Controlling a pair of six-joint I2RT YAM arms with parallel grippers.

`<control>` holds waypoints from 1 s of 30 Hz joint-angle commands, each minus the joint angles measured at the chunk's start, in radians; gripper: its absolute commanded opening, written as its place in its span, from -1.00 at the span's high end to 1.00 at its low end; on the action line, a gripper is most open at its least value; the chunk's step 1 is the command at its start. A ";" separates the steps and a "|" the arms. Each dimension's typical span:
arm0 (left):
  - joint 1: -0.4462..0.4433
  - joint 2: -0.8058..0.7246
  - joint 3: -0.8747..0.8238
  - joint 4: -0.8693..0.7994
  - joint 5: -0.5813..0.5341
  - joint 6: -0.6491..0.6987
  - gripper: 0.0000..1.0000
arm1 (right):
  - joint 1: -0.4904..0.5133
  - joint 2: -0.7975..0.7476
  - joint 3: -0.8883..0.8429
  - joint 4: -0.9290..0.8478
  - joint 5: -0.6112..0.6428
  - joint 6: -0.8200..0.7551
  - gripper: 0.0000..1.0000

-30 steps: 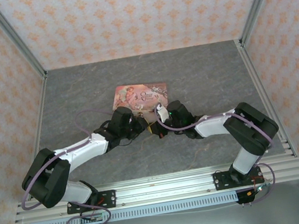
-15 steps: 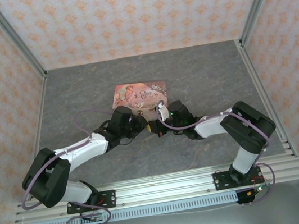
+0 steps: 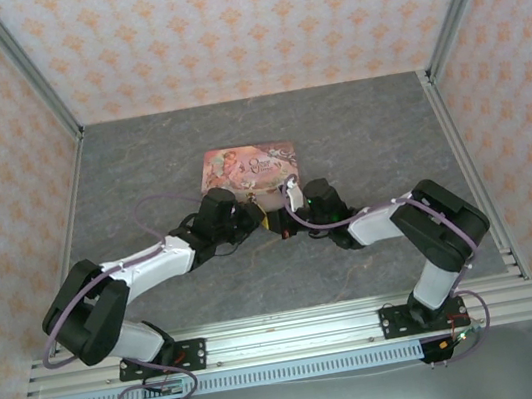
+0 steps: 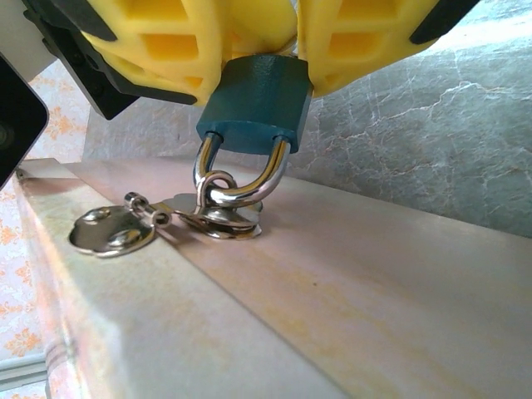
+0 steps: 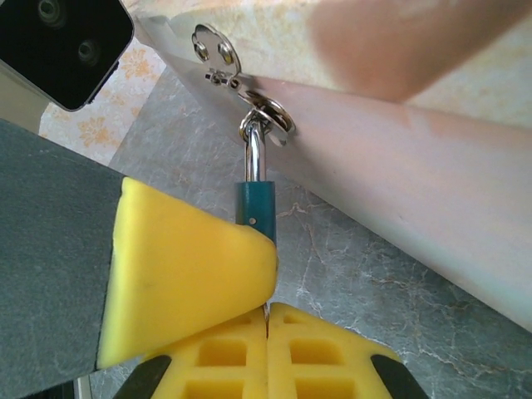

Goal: Unlock a padlock with a key

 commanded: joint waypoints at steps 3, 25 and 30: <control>-0.011 0.018 0.007 0.010 0.042 -0.008 0.57 | -0.031 -0.006 -0.022 0.170 0.049 0.044 1.00; 0.019 -0.023 -0.014 0.001 0.022 0.013 0.10 | -0.033 0.139 0.014 0.172 0.079 0.154 1.00; 0.068 -0.100 -0.064 -0.001 0.005 0.011 -0.19 | -0.031 0.189 0.013 0.221 0.061 0.199 1.00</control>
